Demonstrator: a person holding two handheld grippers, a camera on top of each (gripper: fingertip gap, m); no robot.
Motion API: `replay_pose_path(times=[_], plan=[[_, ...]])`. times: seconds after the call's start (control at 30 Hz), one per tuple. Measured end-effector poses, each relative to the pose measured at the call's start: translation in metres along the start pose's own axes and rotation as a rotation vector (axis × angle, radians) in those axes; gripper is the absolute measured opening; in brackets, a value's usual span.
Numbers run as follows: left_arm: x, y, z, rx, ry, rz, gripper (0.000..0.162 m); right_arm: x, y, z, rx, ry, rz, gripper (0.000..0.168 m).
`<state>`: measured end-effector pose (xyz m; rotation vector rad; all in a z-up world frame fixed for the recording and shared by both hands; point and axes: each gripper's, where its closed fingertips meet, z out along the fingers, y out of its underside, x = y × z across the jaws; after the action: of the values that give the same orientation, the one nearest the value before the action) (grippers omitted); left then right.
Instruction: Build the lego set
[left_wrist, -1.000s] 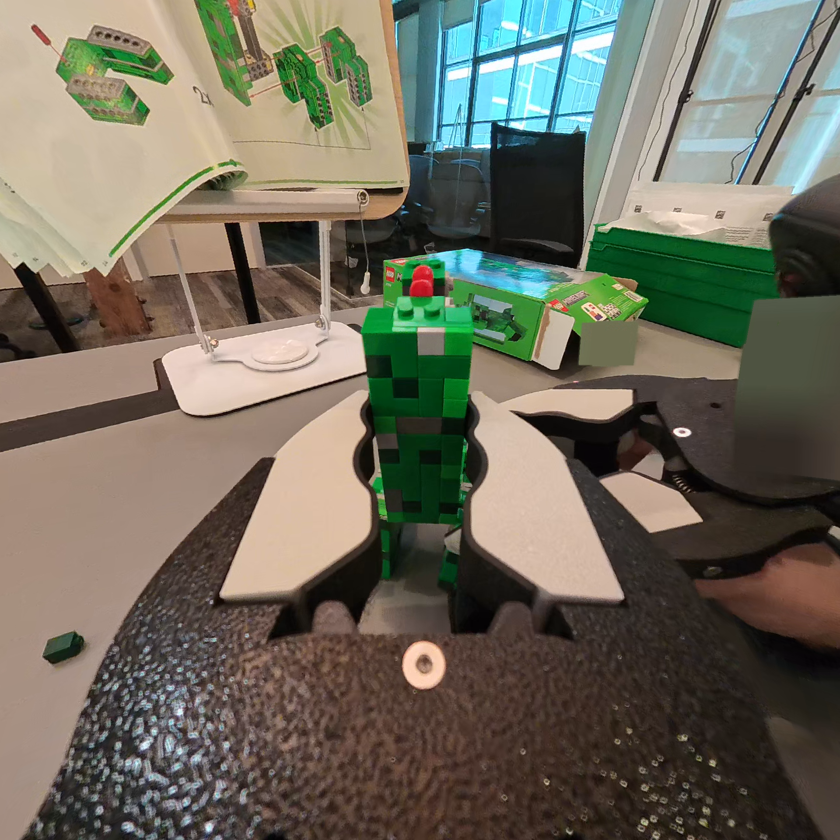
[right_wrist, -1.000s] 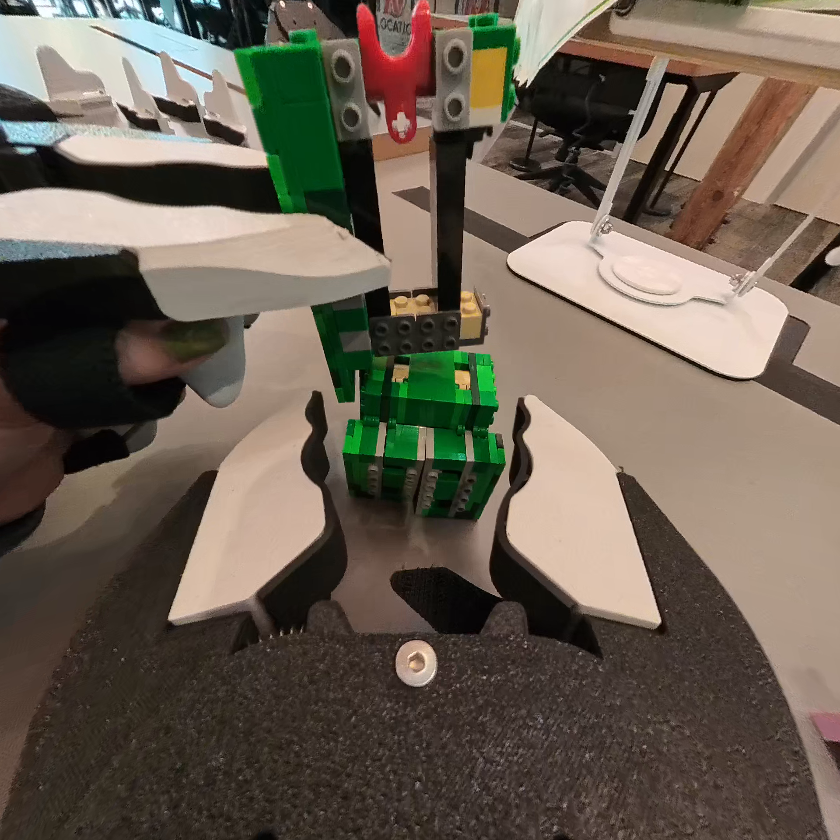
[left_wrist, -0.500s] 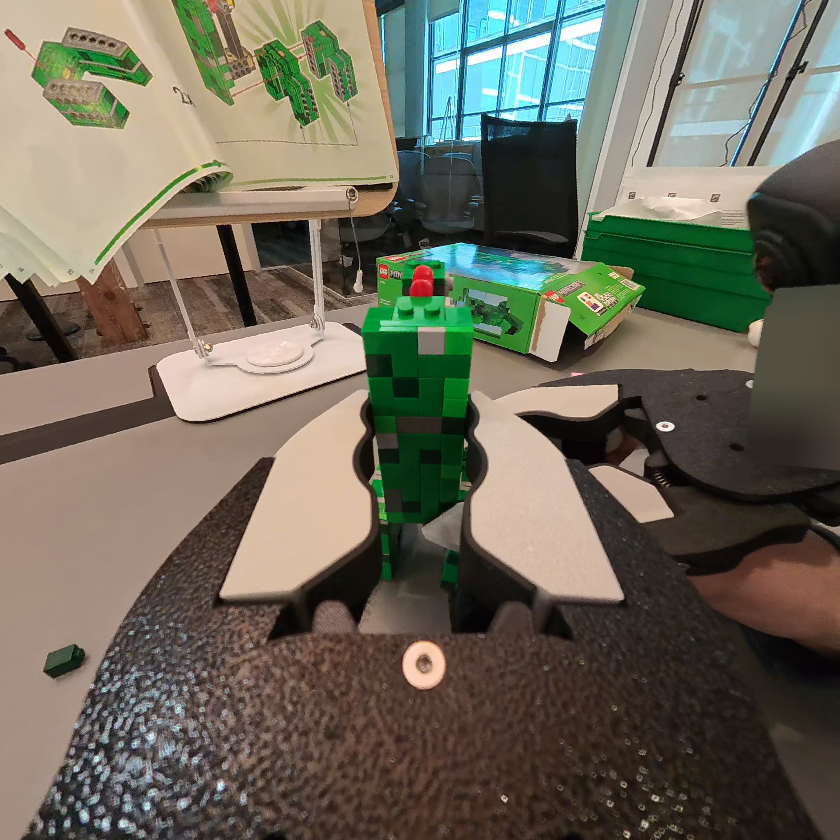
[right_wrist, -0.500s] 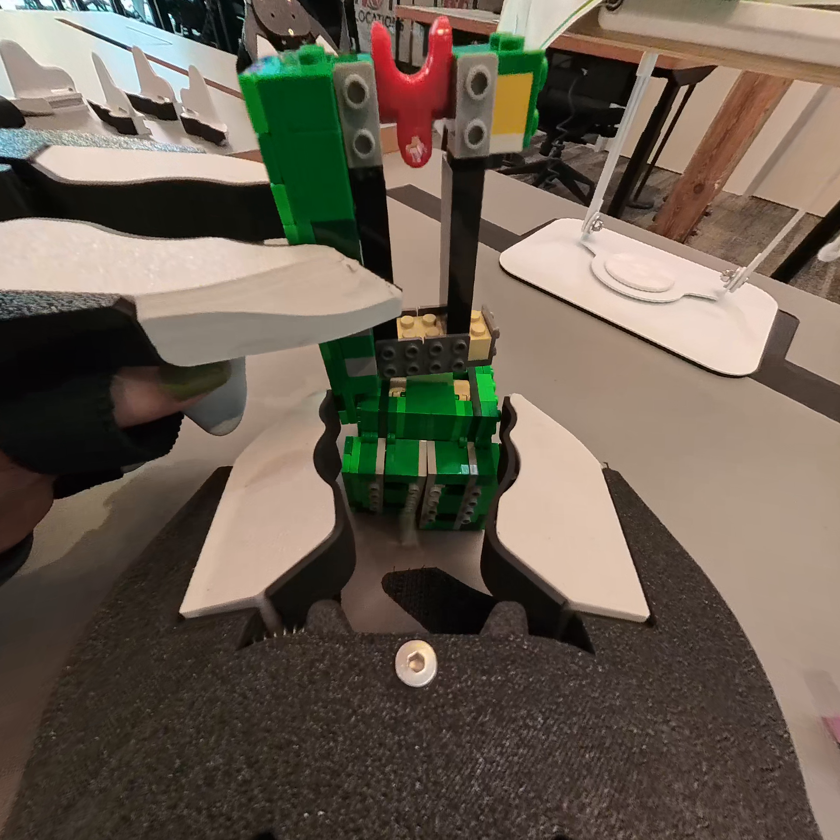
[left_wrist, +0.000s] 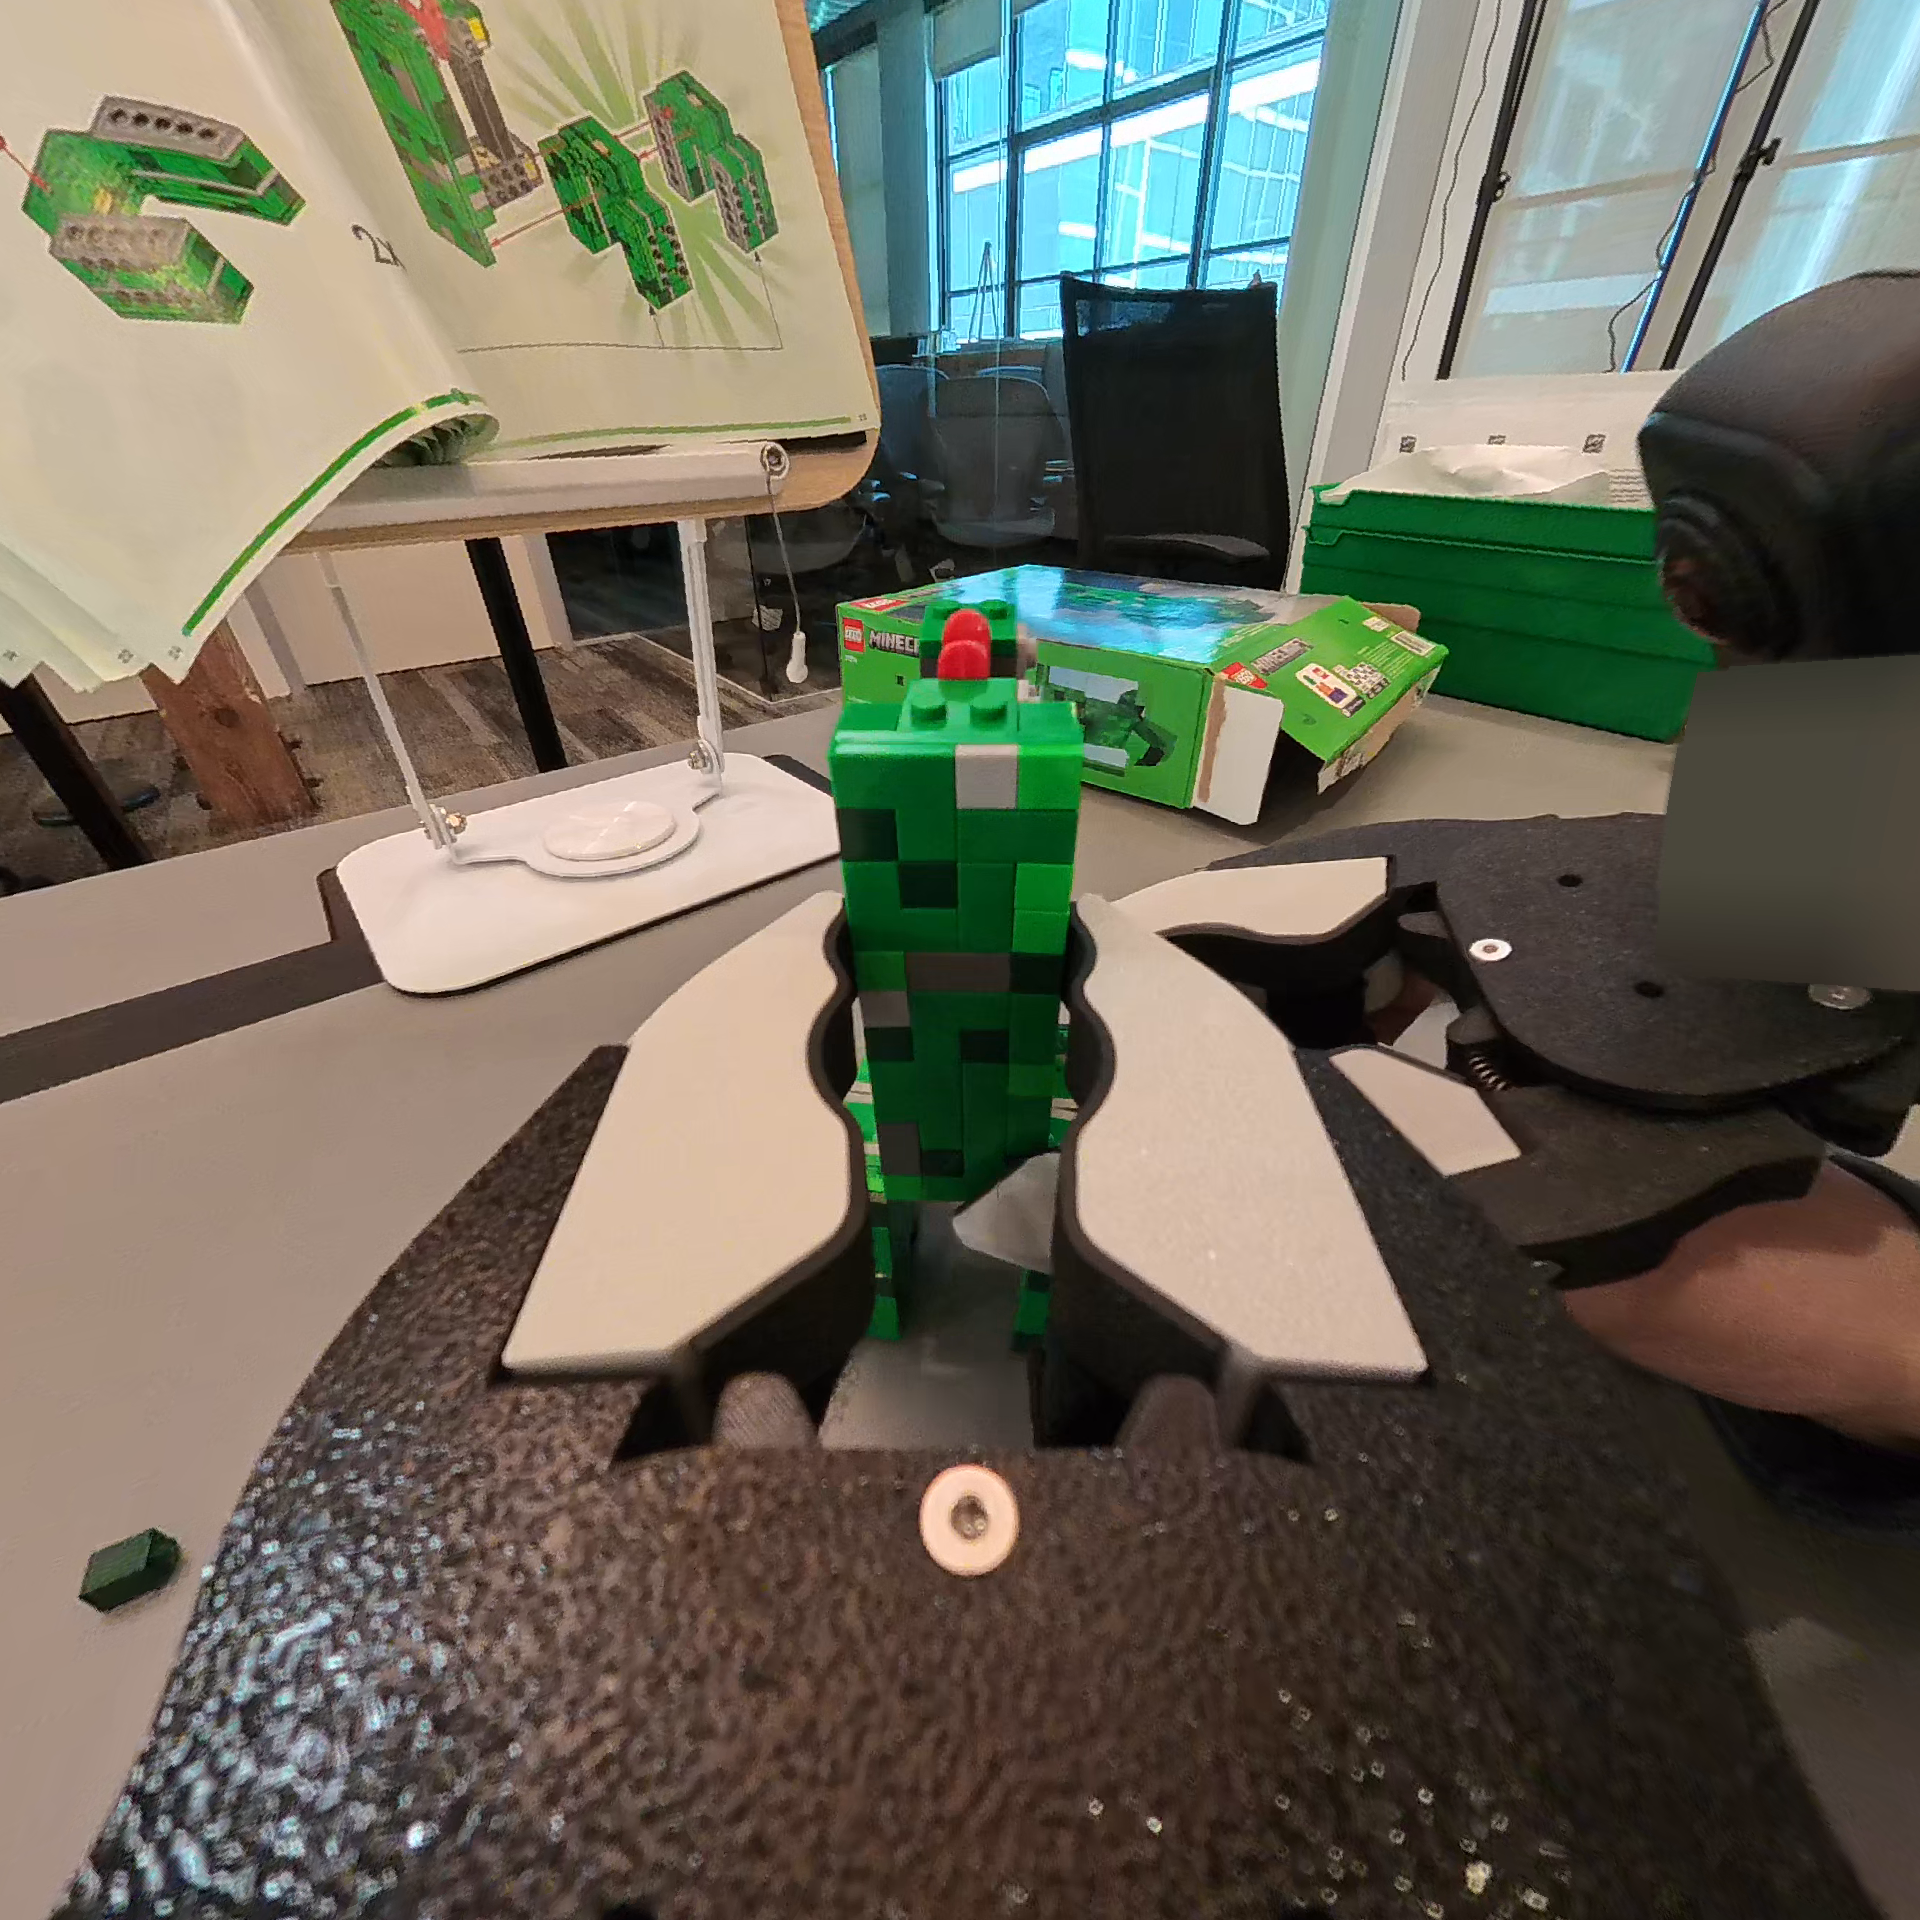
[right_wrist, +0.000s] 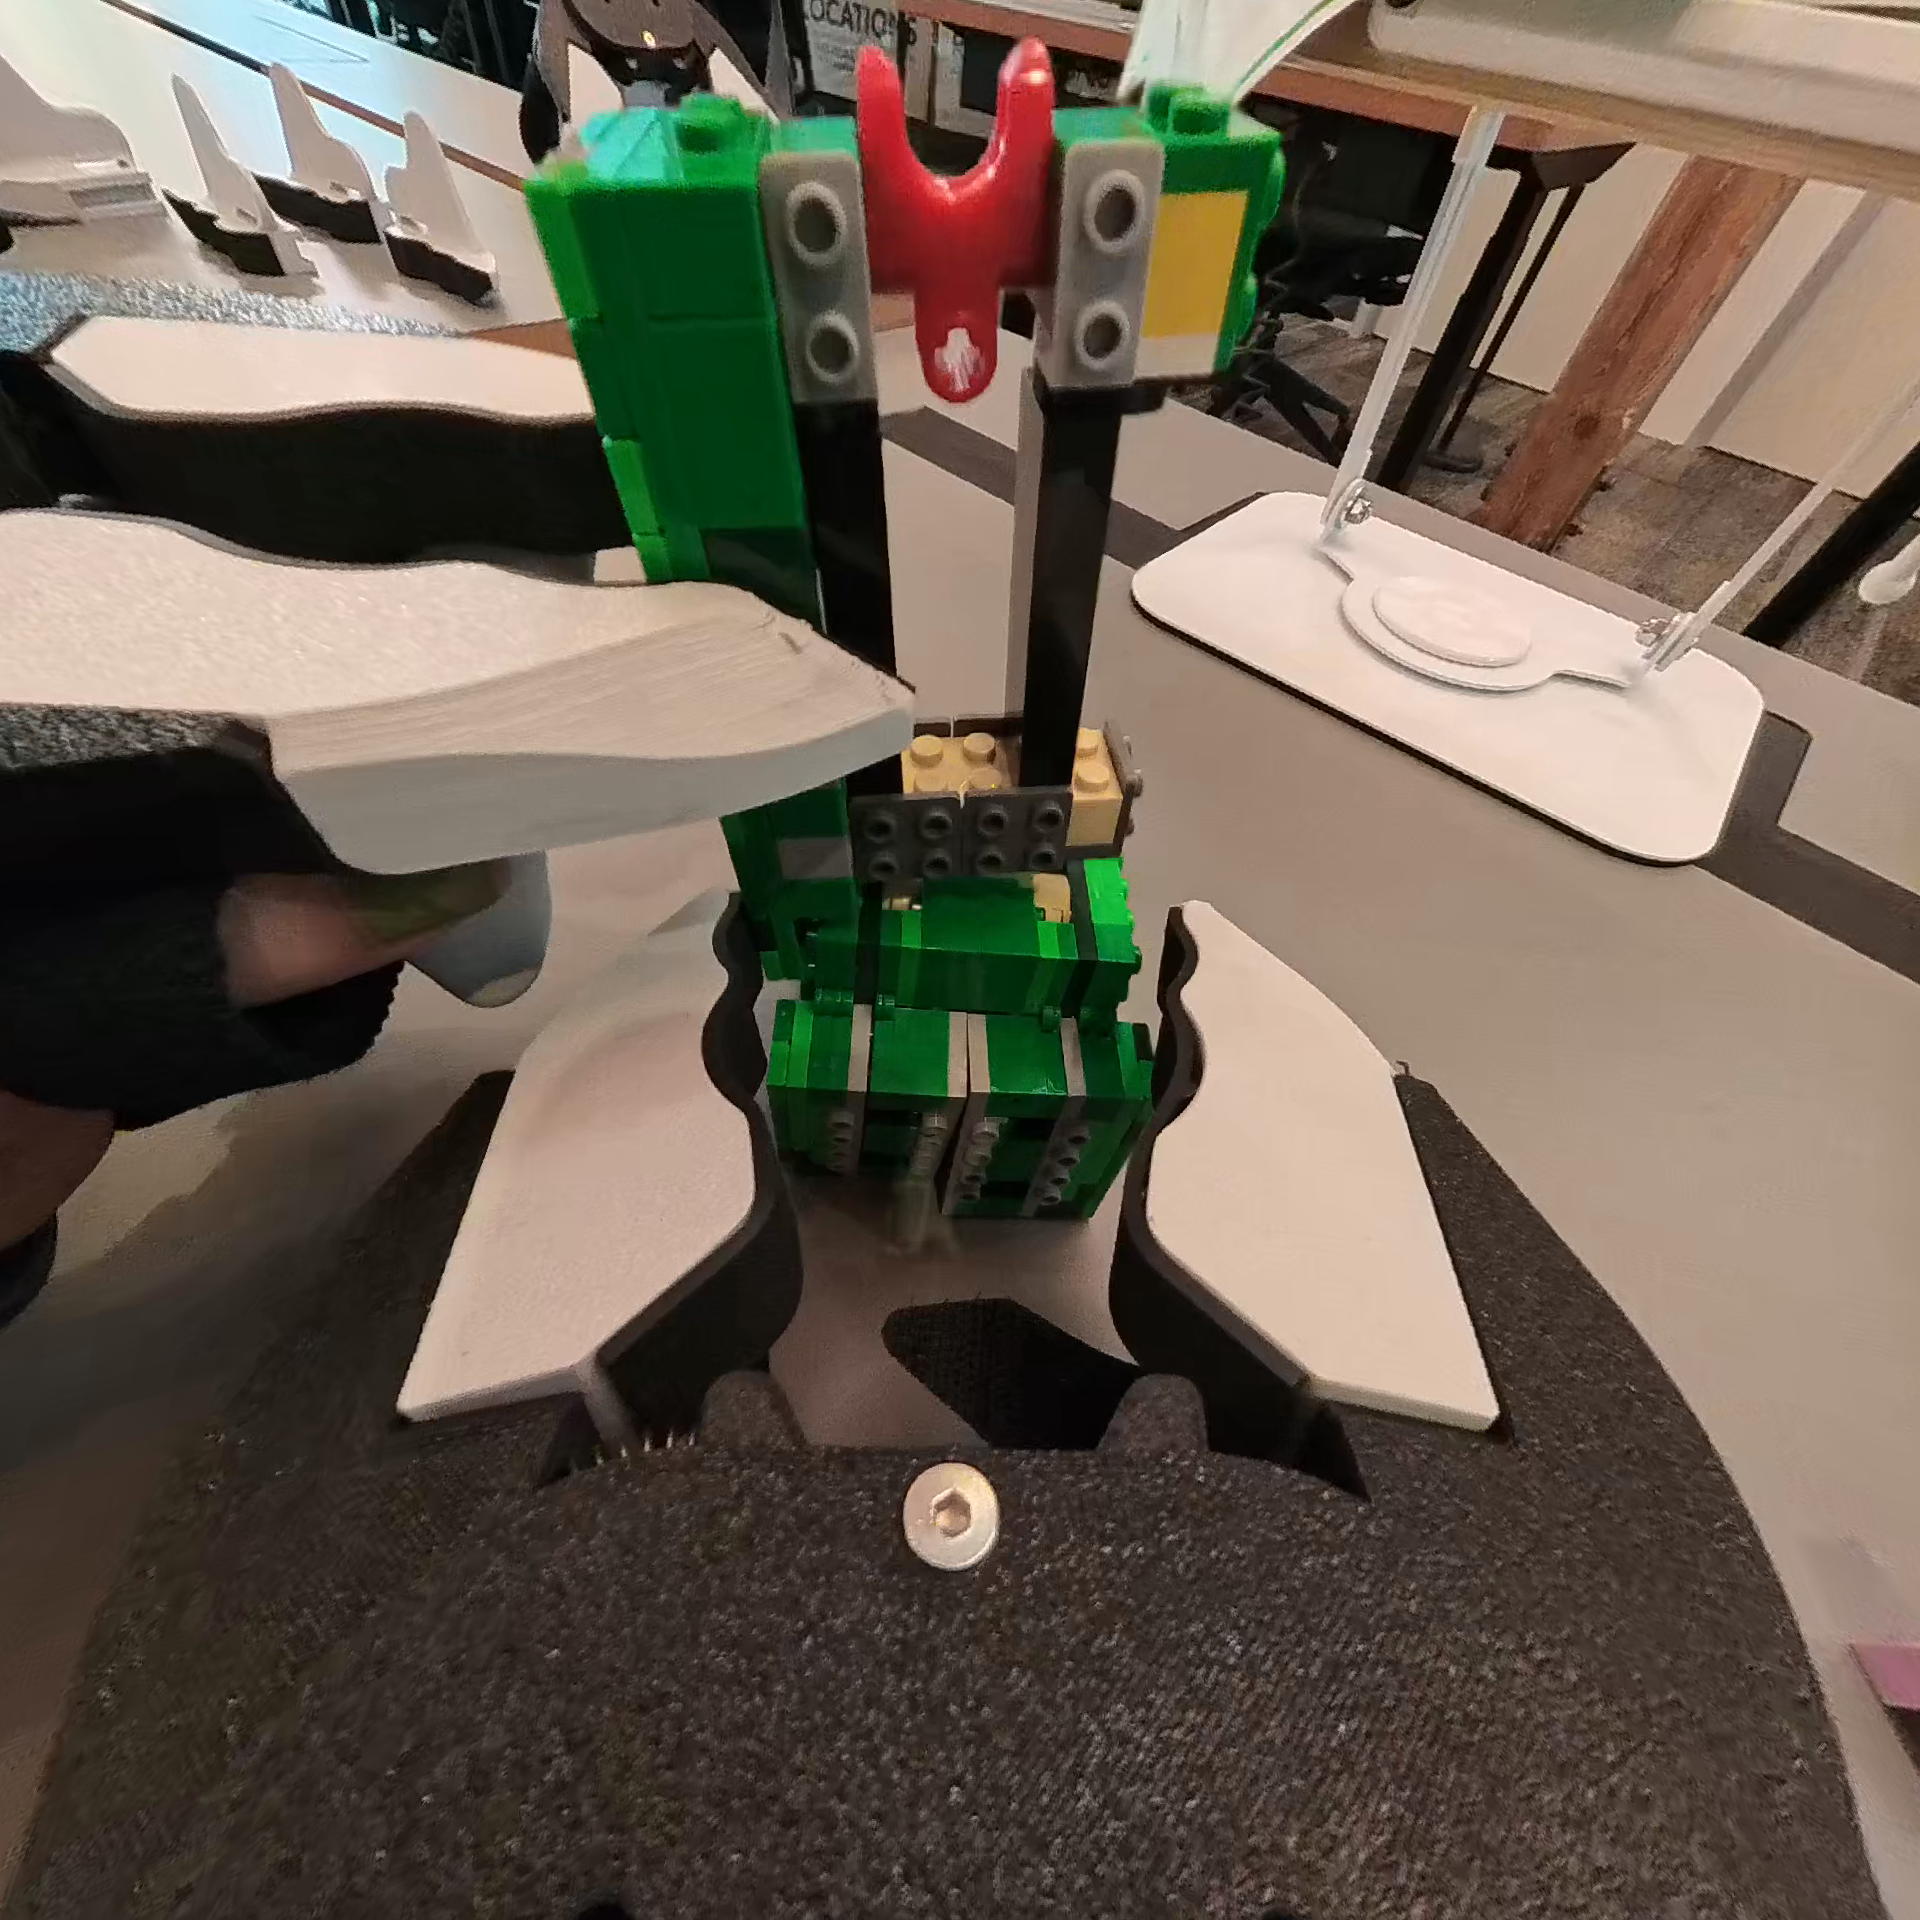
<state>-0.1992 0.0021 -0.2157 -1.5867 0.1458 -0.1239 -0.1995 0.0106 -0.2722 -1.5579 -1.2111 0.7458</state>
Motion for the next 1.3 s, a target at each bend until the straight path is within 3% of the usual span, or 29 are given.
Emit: replay_pose_path(times=[1.3], plan=[[0.0, -0.002, 0.001, 0.014, 0.036, -0.029, 0.036, -0.001, 0.003, -0.001, -0.016, -0.032, 0.074, 0.072]])
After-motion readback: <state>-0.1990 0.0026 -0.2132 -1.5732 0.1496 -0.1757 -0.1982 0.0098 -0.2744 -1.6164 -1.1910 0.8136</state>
